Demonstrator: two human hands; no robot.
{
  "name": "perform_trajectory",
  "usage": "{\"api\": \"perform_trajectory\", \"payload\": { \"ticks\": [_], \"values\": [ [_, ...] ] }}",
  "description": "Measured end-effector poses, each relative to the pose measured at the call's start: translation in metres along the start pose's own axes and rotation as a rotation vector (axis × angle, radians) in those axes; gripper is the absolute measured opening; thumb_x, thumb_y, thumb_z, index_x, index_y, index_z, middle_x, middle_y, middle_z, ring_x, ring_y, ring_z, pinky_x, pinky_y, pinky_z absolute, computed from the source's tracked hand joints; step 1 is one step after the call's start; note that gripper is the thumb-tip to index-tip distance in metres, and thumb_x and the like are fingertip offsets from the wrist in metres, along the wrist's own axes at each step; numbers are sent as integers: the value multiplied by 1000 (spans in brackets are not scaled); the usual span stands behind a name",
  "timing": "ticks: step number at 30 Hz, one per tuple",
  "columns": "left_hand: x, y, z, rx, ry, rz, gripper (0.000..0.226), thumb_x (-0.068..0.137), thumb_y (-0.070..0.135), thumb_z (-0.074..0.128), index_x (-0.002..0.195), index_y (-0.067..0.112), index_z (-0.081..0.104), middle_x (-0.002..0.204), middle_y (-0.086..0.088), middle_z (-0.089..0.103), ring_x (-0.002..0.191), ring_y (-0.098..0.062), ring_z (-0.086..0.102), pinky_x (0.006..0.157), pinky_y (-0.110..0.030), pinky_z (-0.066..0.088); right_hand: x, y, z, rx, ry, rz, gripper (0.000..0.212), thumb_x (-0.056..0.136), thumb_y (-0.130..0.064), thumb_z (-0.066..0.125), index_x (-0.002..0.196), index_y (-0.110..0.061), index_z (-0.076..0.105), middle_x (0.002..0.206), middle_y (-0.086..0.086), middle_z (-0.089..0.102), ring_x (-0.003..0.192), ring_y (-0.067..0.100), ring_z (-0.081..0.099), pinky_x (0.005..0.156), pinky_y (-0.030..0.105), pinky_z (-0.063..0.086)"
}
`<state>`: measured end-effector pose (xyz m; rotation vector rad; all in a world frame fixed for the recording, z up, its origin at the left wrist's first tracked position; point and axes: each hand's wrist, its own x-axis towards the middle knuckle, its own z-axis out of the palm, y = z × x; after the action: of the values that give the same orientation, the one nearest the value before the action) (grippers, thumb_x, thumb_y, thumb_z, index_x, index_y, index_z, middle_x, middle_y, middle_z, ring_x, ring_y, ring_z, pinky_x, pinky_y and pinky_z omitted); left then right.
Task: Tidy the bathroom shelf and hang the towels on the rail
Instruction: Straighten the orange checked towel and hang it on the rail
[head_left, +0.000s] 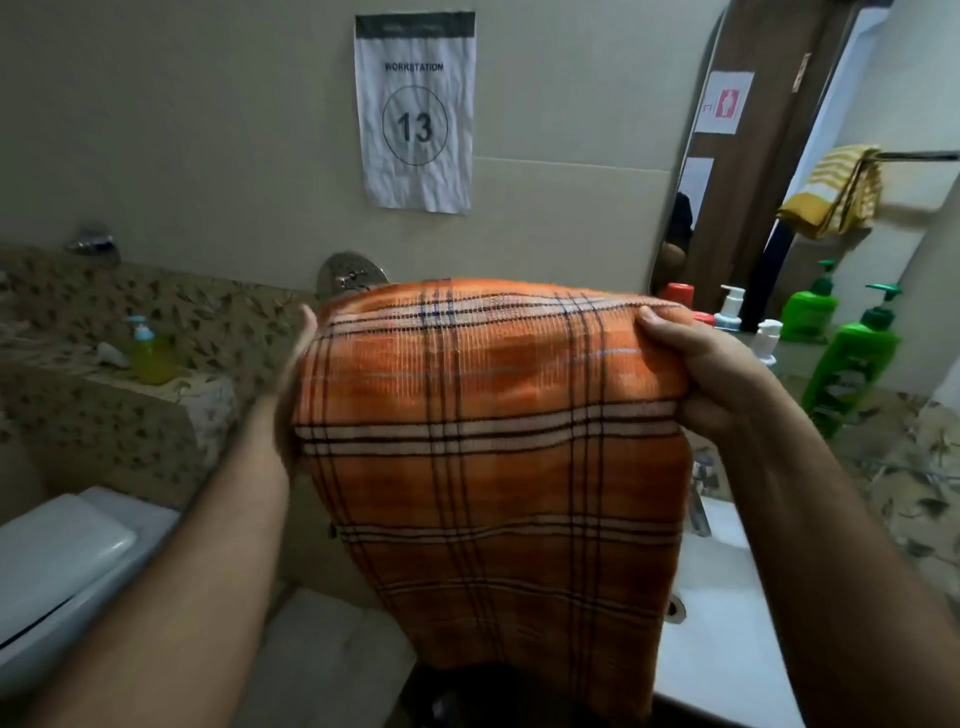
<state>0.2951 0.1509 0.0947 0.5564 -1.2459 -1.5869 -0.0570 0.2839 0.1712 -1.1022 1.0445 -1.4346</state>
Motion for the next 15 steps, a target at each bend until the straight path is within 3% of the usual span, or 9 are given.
{"api": "perform_trajectory", "payload": {
  "ticks": [2, 3, 4, 5, 8, 10, 12, 13, 15],
  "values": [
    [-2, -78, -54, -125, -142, 85, 96, 88, 75, 3, 124, 6, 60, 120, -22, 60, 117, -21, 56, 110, -40, 35, 12, 6, 15, 19, 90, 50, 19, 95, -15, 56, 111, -6, 63, 84, 10, 73, 70, 21, 73, 62, 34, 62],
    [-9, -119, -68, -393, -397, 105, 109, 83, 78, -11, 144, 0, 34, 138, -33, 42, 135, -26, 39, 120, -42, 14, 15, 12, 19, 18, 126, 84, 18, 96, -14, 55, 109, -5, 63, 83, 11, 73, 68, 21, 72, 62, 35, 62],
    [-15, -153, -77, -619, -601, 25, 113, 80, 79, -16, 151, -4, 13, 140, -43, 27, 139, -31, 31, 120, -43, 4, 19, 20, 17, 12, 163, 115, 17, 96, -12, 55, 108, -4, 63, 83, 12, 72, 67, 21, 72, 62, 35, 62],
    [-22, -180, -80, -687, -669, -113, 111, 81, 80, -10, 152, -3, 8, 138, -47, 25, 135, -40, 32, 119, -44, 10, 21, 27, 14, 2, 199, 145, 16, 96, -12, 55, 107, -3, 63, 83, 13, 72, 68, 21, 72, 62, 36, 62],
    [-76, -172, -3, -428, -342, -471, 114, 75, 90, 26, 147, 1, 36, 142, -31, 43, 136, -44, 37, 117, -56, 20, 22, 44, -4, -59, 303, 227, 18, 96, -13, 58, 109, -2, 61, 92, 15, 72, 80, 25, 71, 65, 40, 60],
    [-73, -151, -2, -306, -155, -442, 86, 74, 73, 62, 122, 2, 65, 119, -26, 65, 111, -37, 64, 94, -51, 51, 19, 48, -14, -86, 345, 271, 28, 94, -16, 61, 118, -2, 57, 104, 17, 69, 93, 29, 69, 72, 43, 57],
    [-63, -132, 6, -85, -18, -347, 70, 43, 48, 96, 95, 4, 77, 97, -21, 73, 82, -29, 73, 66, -39, 60, 17, 41, -22, -92, 326, 271, 31, 95, -16, 60, 122, -2, 55, 105, 17, 69, 93, 30, 69, 71, 43, 58],
    [-59, -121, 10, 0, 24, -306, 66, 43, 41, 97, 93, 4, 77, 96, -20, 73, 78, -27, 74, 63, -36, 60, 16, 33, -25, -88, 300, 255, 28, 96, -15, 57, 121, -1, 55, 101, 16, 69, 88, 29, 70, 66, 41, 60],
    [-48, -97, 24, 12, 97, -190, 34, 75, 27, 80, 97, 2, 72, 95, -19, 73, 73, -25, 73, 61, -36, 61, 17, 13, -34, -66, 225, 159, 33, 99, -13, 49, 127, 3, 54, 93, 14, 70, 76, 24, 73, 58, 35, 61]
  ]
}}
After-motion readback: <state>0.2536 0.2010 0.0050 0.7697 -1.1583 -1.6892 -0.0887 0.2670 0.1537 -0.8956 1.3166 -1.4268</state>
